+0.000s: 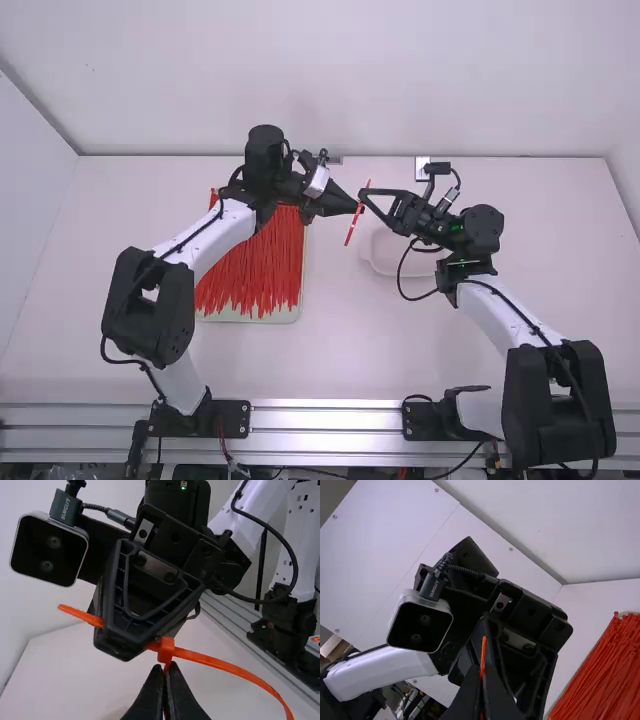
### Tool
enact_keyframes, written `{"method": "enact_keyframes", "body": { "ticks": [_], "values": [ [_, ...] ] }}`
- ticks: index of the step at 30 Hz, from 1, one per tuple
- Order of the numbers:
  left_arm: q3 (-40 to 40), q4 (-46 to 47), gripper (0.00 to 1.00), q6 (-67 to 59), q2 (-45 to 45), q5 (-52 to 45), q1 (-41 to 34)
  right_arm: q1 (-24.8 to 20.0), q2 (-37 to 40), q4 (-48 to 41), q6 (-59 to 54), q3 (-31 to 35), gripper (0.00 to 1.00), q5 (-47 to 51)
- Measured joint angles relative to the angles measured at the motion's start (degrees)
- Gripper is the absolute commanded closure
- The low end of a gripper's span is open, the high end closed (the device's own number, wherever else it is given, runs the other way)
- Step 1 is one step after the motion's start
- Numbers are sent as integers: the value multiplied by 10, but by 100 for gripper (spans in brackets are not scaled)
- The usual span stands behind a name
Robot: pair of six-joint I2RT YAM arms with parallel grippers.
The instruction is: Fasten the cable tie
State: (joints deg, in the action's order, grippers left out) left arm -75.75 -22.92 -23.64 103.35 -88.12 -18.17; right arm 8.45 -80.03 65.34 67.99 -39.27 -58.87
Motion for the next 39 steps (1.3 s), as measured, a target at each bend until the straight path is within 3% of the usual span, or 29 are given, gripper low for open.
{"method": "enact_keyframes", "body": {
  "ticks": [22, 39],
  "values": [
    [13, 9, 98, -19, 0, 2, 0, -7, -3, -6, -82, -1, 100, -25],
    [16, 10, 98, -28, -1, -4, 1, -5, -8, -86, -84, -73, 100, -50]
  ]
}}
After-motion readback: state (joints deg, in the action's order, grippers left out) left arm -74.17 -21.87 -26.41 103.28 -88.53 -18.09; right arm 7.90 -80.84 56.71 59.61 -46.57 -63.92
